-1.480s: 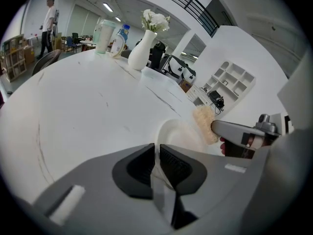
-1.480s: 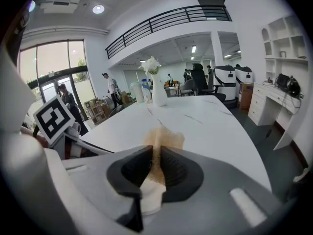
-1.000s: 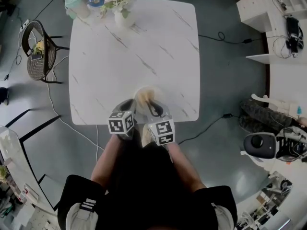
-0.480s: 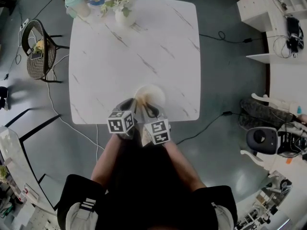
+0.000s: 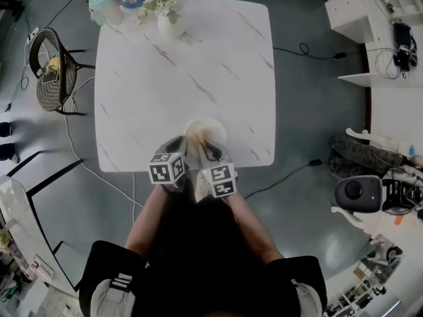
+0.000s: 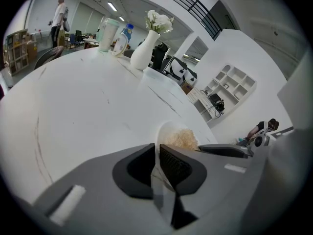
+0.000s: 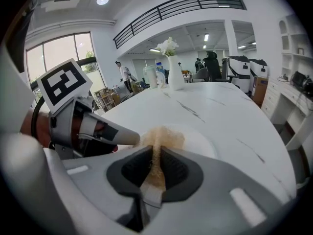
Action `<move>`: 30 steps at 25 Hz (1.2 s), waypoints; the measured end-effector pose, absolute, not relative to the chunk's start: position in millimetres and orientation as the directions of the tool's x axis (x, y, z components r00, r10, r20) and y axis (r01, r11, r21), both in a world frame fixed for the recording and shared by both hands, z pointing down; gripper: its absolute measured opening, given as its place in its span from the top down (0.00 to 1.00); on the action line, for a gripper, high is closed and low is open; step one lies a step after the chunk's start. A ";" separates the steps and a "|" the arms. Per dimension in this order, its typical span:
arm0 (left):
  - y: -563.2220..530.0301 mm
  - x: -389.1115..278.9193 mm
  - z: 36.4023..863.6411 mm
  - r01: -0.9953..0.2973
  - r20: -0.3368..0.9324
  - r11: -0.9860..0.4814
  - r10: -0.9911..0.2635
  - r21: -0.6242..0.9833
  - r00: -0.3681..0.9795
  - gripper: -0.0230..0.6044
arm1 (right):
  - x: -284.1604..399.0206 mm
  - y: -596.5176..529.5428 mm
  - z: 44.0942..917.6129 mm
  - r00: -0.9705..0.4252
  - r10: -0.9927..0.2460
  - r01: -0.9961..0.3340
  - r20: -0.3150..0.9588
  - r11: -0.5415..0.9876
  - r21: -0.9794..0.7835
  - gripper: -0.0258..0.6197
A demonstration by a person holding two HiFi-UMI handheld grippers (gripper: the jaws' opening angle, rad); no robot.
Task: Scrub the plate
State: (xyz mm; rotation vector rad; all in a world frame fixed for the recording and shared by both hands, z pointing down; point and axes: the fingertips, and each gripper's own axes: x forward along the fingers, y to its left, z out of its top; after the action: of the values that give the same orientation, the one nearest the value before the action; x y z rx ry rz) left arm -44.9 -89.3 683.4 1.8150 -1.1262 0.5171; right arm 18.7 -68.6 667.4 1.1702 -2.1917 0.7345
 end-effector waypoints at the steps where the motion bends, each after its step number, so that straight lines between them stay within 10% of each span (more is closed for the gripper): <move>1: -89.0 -45.1 683.2 -0.862 0.723 -0.169 -0.481 0.477 0.495 0.90 | 22.1 -68.9 668.3 -0.467 -0.562 -0.860 0.683 0.469 -0.202 0.88; 30: -87.1 -47.3 685.6 -0.857 0.717 -0.142 -0.491 0.495 0.495 0.90 | 101.6 -75.3 667.7 -0.307 -0.644 -0.942 0.700 0.310 -0.127 0.88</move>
State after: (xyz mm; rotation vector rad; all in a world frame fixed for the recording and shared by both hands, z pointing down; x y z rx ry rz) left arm -47.3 -87.1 685.6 1.7915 -1.1354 0.4851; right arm 101.6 -75.3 667.7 1.4006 -2.0474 0.7290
